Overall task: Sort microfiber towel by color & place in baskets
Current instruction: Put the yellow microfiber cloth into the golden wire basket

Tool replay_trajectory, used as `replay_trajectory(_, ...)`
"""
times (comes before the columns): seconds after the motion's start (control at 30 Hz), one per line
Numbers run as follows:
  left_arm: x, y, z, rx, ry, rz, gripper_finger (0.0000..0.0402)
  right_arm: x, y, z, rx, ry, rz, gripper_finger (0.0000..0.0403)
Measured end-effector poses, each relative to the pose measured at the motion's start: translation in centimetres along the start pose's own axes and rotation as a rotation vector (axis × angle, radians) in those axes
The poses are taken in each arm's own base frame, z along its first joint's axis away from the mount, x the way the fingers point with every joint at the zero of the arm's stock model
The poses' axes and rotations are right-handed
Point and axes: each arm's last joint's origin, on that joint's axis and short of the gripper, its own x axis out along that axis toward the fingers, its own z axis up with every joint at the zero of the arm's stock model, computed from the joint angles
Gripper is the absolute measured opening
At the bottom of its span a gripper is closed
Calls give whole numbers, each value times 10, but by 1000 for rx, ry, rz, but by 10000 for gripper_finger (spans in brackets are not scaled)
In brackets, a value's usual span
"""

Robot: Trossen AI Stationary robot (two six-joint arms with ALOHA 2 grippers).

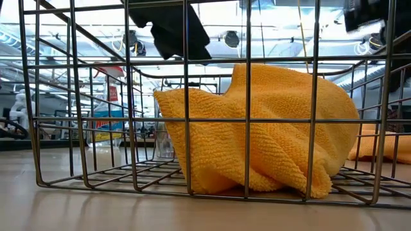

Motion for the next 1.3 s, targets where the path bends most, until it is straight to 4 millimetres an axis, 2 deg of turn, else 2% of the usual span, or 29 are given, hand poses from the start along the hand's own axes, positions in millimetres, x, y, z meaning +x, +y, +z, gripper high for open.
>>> replay_trajectory(0.17, -10, -7, 1, 28, -6, -16, 164, 43, 1, -18, 70, 162, 6, 36)
replay_trajectory(0.3, -24, -14, 3, 60, -32, -28, 150, 67, -7, -26, 146, 198, -56, 62)
replay_trajectory(0.4, -36, -17, 5, 69, -61, 1, 140, 74, -10, -27, 192, 207, -72, 106)
replay_trajectory(0.57, -51, -19, 3, 83, -66, 85, 128, 72, -9, -24, 199, 193, -64, 216)
replay_trajectory(0.7, -53, -18, 1, 88, -54, 119, 127, 73, -10, -21, 189, 110, -79, 293)
replay_trajectory(0.8, -53, -18, 1, 90, -50, 126, 127, 78, -11, -22, 188, 84, -79, 325)
replay_trajectory(1.0, -53, -18, 1, 88, -51, 128, 127, 78, -9, -21, 195, 138, -52, 330)
replay_trajectory(1.3, -52, -15, -4, 93, -16, 184, 127, 72, 9, -11, 189, 39, 121, 325)
